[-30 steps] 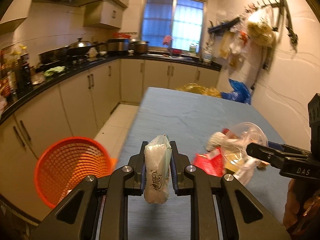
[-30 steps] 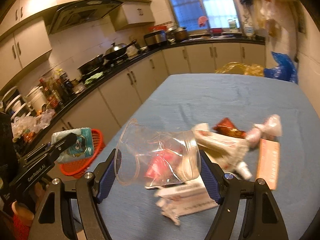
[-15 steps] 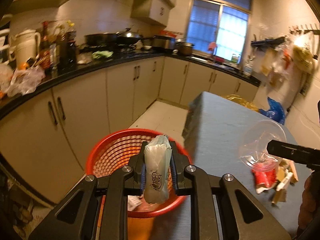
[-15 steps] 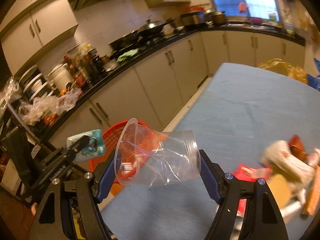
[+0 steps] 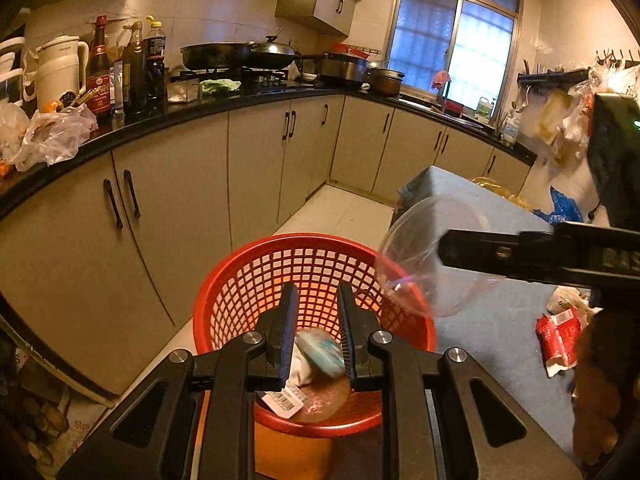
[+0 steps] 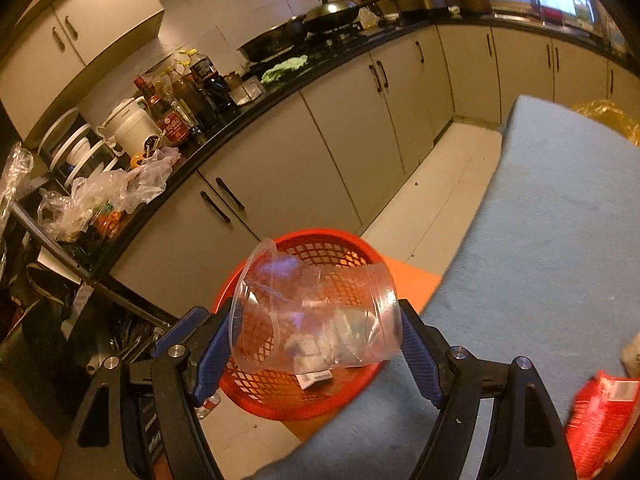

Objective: Collect trash
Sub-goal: 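Open the left tool over the basket while the right tool drops the cup in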

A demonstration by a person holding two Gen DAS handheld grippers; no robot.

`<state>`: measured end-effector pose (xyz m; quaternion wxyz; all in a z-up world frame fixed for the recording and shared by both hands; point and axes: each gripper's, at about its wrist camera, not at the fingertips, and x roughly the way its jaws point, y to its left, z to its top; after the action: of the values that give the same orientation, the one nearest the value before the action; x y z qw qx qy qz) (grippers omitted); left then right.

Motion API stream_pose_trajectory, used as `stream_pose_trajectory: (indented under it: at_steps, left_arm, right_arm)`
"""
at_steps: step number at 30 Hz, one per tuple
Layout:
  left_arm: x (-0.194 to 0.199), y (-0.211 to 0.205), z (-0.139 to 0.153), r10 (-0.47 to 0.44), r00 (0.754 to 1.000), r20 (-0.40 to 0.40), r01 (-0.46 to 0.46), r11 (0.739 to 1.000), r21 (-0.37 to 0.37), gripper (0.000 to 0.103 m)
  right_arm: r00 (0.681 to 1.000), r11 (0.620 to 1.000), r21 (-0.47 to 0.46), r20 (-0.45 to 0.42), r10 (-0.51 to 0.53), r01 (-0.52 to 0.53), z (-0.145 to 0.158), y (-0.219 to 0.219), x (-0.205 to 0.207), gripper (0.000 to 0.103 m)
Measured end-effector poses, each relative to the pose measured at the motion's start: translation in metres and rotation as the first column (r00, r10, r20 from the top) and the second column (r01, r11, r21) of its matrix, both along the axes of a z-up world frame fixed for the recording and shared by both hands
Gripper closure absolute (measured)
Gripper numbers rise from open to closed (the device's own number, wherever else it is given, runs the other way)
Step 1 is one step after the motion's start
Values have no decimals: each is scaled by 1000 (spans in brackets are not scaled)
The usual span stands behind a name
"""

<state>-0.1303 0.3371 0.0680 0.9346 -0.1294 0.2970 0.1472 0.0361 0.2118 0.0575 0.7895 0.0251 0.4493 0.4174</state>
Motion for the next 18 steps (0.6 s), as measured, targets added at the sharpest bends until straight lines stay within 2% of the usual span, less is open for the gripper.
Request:
stream_pose_trajectory:
  at_steps: [3, 6, 11, 18]
  left_arm:
    - [-3, 1, 1, 1, 1000, 4, -1, 1000, -11, 84]
    - [-8, 3, 2, 12, 1000, 12, -12, 1000, -12, 79]
    - [-14, -5, 9, 11, 999, 34, -11, 1000, 8, 68]
    - [-14, -39, 24, -36, 997, 66, 33, 999, 42, 48]
  right_arm:
    - [999, 1000, 8, -39, 14, -13, -8, 8, 6, 21]
    - [998, 1000, 18, -61, 9, -8, -10, 7, 8, 21]
    - [1000, 999, 31, -3, 6, -6, 4, -17, -3, 21]
    - [997, 998, 32, 47, -55, 53, 15, -60, -16, 20]
